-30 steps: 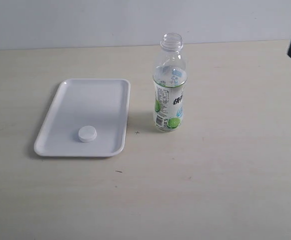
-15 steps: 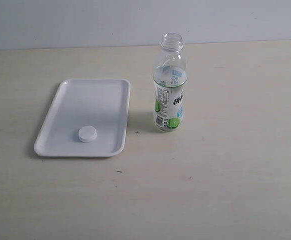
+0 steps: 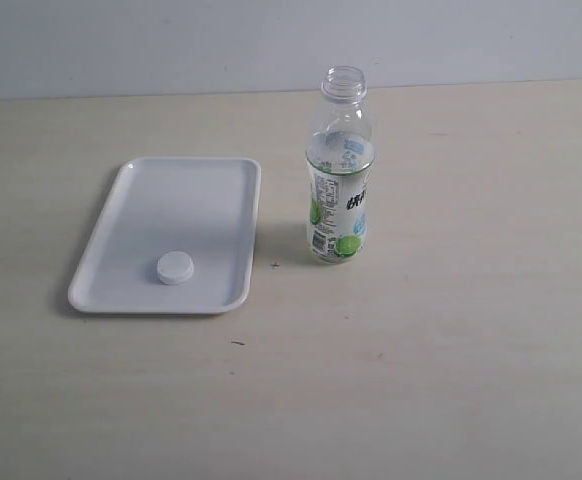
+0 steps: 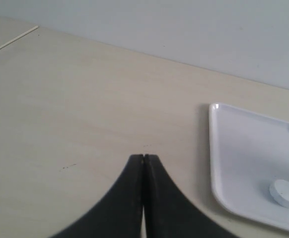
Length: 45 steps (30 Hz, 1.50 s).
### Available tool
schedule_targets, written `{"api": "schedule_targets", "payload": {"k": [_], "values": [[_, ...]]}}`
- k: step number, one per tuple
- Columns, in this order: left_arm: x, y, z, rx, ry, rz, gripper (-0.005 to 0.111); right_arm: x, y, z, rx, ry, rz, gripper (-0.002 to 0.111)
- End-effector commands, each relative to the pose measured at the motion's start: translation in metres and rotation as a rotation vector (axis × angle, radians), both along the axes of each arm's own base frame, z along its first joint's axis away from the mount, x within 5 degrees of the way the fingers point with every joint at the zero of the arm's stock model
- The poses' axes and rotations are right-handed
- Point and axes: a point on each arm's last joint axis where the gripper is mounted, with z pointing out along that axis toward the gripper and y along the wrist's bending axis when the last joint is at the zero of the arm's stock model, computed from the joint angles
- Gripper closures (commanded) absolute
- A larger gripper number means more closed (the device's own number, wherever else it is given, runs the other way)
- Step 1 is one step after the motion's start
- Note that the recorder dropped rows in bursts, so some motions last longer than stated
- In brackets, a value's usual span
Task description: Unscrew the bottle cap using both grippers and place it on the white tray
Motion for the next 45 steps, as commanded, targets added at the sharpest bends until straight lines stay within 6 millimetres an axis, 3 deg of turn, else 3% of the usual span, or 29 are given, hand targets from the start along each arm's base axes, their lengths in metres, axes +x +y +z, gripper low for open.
{"api": "schedule_targets", "payload": {"k": [1, 7, 17, 28, 33, 45], "values": [[0.000, 0.000, -0.001, 0.003, -0.003, -0.002, 0.107, -0.008, 0.002, 0.002, -0.043, -0.028, -0.012, 0.108], [0.000, 0.000, -0.001, 0.003, -0.003, -0.002, 0.107, -0.019, 0.010, -0.004, -0.163, -0.079, 0.036, 0.108], [0.000, 0.000, -0.001, 0.003, -0.003, -0.002, 0.107, -0.026, 0.007, -0.041, -0.310, -0.102, -0.020, 0.108], [0.000, 0.000, -0.001, 0.003, -0.003, -0.002, 0.107, -0.017, 0.004, -0.088, -0.273, 0.029, -0.008, 0.108], [0.000, 0.000, -0.001, 0.003, -0.003, -0.002, 0.107, -0.017, 0.003, -0.093, -0.346, 0.073, -0.011, 0.108], [0.000, 0.000, -0.001, 0.003, -0.003, -0.002, 0.107, -0.020, 0.002, -0.111, -0.342, 0.281, 0.014, 0.108]]}}
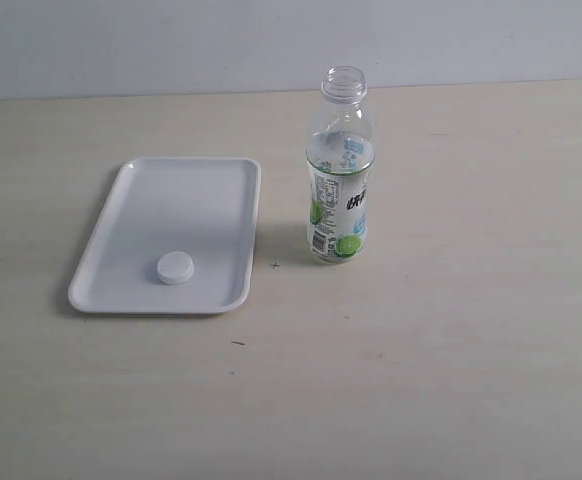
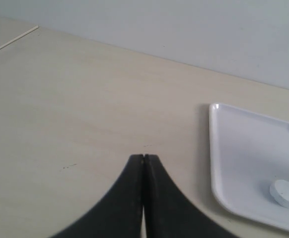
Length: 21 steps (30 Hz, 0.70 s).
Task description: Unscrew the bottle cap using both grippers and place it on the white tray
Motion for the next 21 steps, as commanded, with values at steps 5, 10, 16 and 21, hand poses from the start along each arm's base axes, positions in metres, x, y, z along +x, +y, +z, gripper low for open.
{"api": "schedule_targets", "payload": {"k": [5, 10, 16, 21], "values": [[-0.0003, 0.0000, -0.0006, 0.003, -0.003, -0.002, 0.107, -0.0015, -0.0004, -0.0058, 0.009, 0.049, -0.010, 0.108], [-0.0003, 0.0000, -0.0006, 0.003, -0.003, -0.002, 0.107, -0.0015, -0.0002, -0.0058, 0.010, 0.049, -0.008, 0.108], [-0.0003, 0.0000, -0.0006, 0.003, -0.003, -0.002, 0.107, -0.0005, 0.0027, -0.0058, 0.008, 0.049, 0.049, 0.108], [-0.0003, 0.0000, -0.0006, 0.003, -0.003, -0.002, 0.107, 0.0001, 0.0054, -0.0061, -0.012, 0.058, 0.110, 0.108]]}}
